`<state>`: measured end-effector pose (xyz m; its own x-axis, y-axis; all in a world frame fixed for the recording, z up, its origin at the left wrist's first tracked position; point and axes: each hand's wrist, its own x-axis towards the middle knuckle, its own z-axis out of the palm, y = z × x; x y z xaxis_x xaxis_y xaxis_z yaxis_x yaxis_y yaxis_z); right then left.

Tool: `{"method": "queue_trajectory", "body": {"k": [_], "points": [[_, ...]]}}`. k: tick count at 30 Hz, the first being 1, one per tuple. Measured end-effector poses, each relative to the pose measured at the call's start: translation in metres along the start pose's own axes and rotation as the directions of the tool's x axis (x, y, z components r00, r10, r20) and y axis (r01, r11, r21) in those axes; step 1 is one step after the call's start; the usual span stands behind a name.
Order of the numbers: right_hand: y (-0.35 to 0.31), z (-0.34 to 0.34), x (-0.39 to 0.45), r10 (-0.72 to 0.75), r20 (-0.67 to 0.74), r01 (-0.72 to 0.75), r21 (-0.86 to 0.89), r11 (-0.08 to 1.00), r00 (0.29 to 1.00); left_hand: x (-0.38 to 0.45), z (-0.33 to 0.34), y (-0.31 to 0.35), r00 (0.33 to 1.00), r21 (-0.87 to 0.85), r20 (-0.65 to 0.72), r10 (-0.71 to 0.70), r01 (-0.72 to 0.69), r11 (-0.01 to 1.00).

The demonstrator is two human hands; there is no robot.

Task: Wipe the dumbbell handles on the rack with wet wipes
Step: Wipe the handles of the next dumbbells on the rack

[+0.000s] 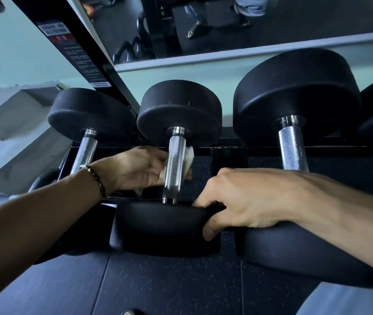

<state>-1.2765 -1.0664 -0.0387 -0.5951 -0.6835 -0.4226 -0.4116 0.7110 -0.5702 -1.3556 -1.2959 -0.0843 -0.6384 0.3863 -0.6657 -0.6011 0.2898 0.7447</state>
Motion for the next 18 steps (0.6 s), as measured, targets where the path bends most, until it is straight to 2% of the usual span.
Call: {"method": "queue_trajectory", "body": {"k": [3, 5, 7, 10, 12, 14, 17, 18], "points": [[0.0, -0.002, 0.0, -0.002, 0.02, 0.002, 0.011, 1.0, 1.0, -0.002, -0.007, -0.019, 0.989, 0.227, 0.07, -0.127, 0.108, 0.968], [0.0, -0.001, 0.0, -0.001, 0.021, 0.0, 0.017, 1.0, 1.0, -0.002, -0.007, -0.016, 0.991, 0.237, 0.083, -0.109, 0.087, 0.968], [0.0, 0.0, -0.001, 0.002, 0.012, -0.002, 0.006, 1.0, 1.0, -0.001, -0.004, -0.005, 0.993, 0.113, 0.121, -0.012, -0.001, 0.994], [0.001, 0.001, 0.0, 0.001, 0.001, -0.001, -0.014, 1.0, 1.0, 0.008, -0.007, 0.002, 0.992, -0.208, 0.104, 0.076, -0.053, 0.977], [0.001, 0.001, 0.0, 0.002, 0.001, -0.002, -0.008, 1.0, 1.0, 0.011, -0.005, 0.005, 0.992, -0.277, 0.075, 0.1, -0.076, 0.958], [0.002, 0.001, 0.0, -0.001, 0.013, 0.001, -0.008, 1.0, 1.0, 0.004, -0.002, 0.003, 0.989, -0.21, 0.106, 0.099, -0.075, 0.975], [0.002, 0.0, -0.001, -0.007, 0.008, 0.007, 0.005, 1.0, 1.0, -0.01, -0.001, -0.012, 0.984, 0.011, 0.178, 0.003, -0.005, 1.0], [0.002, 0.0, -0.001, -0.008, 0.002, 0.008, 0.002, 1.0, 1.0, -0.011, -0.002, -0.014, 0.986, 0.009, 0.165, 0.01, -0.012, 1.0]]}}
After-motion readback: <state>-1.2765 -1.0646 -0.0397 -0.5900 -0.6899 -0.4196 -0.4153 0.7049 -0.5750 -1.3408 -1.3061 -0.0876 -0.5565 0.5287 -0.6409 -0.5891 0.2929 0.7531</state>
